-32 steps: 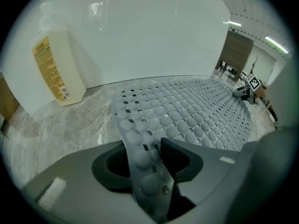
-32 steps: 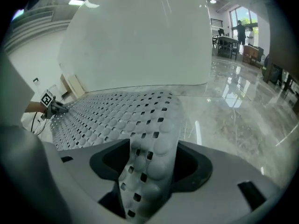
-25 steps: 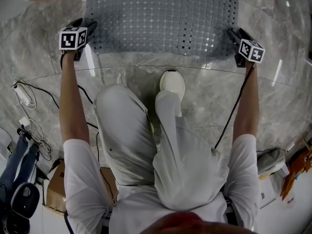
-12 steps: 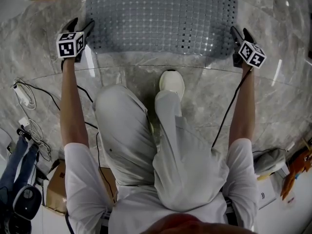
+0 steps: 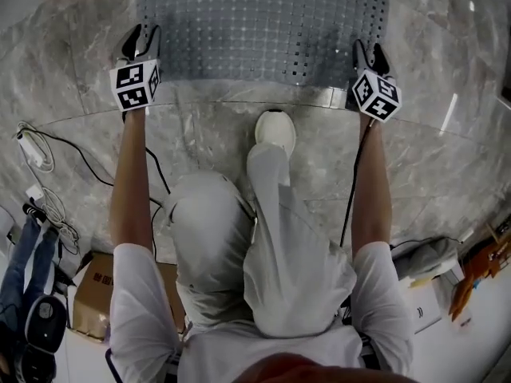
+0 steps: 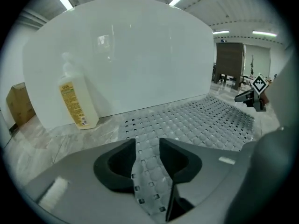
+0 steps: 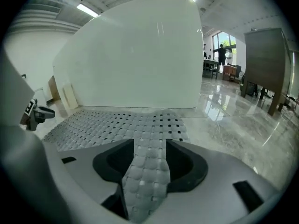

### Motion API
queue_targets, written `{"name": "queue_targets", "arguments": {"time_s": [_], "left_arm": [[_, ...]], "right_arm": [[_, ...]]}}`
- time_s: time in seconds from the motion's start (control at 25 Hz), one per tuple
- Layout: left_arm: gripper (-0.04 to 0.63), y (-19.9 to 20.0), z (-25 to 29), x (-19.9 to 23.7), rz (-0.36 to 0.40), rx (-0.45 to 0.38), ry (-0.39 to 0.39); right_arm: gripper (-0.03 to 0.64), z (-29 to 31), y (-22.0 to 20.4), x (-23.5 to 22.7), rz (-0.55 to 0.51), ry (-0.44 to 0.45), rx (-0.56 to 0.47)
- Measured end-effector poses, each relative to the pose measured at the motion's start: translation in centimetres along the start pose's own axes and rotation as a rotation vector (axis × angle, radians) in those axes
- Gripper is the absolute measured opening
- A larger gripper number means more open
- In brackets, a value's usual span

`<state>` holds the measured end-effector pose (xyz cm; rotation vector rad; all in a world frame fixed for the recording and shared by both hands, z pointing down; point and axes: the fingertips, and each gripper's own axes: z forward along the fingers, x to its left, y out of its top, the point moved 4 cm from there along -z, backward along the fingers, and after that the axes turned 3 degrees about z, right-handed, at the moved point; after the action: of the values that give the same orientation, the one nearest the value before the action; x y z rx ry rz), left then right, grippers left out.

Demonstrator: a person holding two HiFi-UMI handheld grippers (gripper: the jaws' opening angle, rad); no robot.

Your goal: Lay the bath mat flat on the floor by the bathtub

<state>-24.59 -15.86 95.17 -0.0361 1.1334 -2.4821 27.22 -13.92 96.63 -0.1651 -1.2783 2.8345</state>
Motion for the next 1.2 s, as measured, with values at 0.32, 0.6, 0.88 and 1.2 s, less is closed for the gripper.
{"name": "queue_targets", "arguments": {"time_s": [0.32, 0.6, 0.88, 1.2], "left_arm": [[-0.005, 2.9, -5.3, -3.9, 0.033, 0.036, -0.015], [-0.005, 6.7, -12.0, -6.7, 0.002, 0.128, -0.109], [-0.005, 12.2, -22.1, -7.9, -0.042, 0.177, -0.187], [-0.005, 20.6, -33.9, -7.4, -0.070, 0.193, -0.229]], "right_arm": [[0.045, -7.0, 0.1, 4.8, -0.016, 0.063, 0.056], [0.000, -15.2, 0.2, 8.4, 0.011, 0.077, 0.231], [0.000, -23.5, 5.6, 11.8, 0.003, 0.083, 0.318], [0.000, -33.6, 16.1, 15.7, 0.032, 0.088, 0.325]]}}
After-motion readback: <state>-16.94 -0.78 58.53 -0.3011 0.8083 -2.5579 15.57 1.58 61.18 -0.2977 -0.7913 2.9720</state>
